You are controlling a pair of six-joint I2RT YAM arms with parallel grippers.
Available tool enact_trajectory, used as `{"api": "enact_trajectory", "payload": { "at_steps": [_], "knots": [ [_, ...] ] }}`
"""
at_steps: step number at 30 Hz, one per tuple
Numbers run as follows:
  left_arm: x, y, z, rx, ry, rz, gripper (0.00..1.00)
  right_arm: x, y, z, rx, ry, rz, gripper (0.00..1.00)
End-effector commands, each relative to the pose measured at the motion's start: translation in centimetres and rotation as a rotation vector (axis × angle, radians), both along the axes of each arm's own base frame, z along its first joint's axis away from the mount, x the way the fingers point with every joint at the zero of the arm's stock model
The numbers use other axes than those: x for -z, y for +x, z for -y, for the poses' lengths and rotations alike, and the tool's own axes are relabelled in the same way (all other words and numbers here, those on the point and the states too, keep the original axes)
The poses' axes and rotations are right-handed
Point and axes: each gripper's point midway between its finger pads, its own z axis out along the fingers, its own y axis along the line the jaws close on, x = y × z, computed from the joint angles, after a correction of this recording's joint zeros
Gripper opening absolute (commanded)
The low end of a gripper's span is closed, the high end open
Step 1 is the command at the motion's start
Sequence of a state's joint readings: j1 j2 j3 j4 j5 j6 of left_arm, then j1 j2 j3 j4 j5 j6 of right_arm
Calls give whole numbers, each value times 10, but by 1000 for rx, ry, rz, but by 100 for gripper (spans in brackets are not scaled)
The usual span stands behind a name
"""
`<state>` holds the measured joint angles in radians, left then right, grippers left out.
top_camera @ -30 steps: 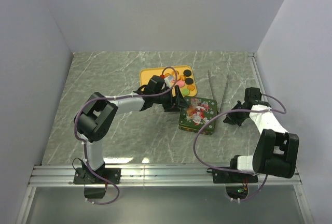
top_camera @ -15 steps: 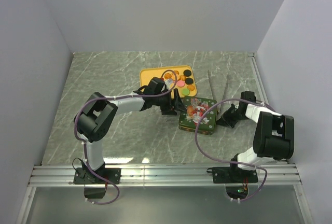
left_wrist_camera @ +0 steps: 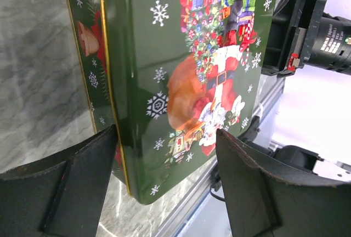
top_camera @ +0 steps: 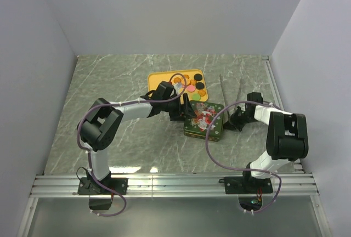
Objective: Pack the cookies
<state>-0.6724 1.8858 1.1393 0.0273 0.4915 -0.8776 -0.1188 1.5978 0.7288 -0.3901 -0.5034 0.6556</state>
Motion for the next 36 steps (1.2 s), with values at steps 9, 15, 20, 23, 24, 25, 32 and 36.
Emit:
{"api": "enact_trajectory", "payload": {
  "at_steps": [9,15,20,23,24,25,32,36],
  "knots": [
    [-30,-2,-9,-20,-5,81,77,-13,30,-36,-95,51,96,0],
    [-27,-5,-15,-25,24,72,77,-13,20,-27,-129,-14,83,0],
    [-25,-7,-17,-28,31,67,77,-21,14,11,-91,-199,74,0],
    [-25,-7,-17,-28,31,69,77,-34,13,29,-61,-275,79,0],
    [-24,-7,-18,-29,34,69,77,-38,10,32,-55,-288,68,0],
    [-24,-7,-18,-29,37,65,76,-46,15,36,-45,-302,88,0],
    [-22,-6,-18,-22,47,66,76,-129,41,2,-63,-134,393,0],
    [-22,-6,-17,-17,44,64,76,-171,54,-48,-164,88,562,0]
  ]
}}
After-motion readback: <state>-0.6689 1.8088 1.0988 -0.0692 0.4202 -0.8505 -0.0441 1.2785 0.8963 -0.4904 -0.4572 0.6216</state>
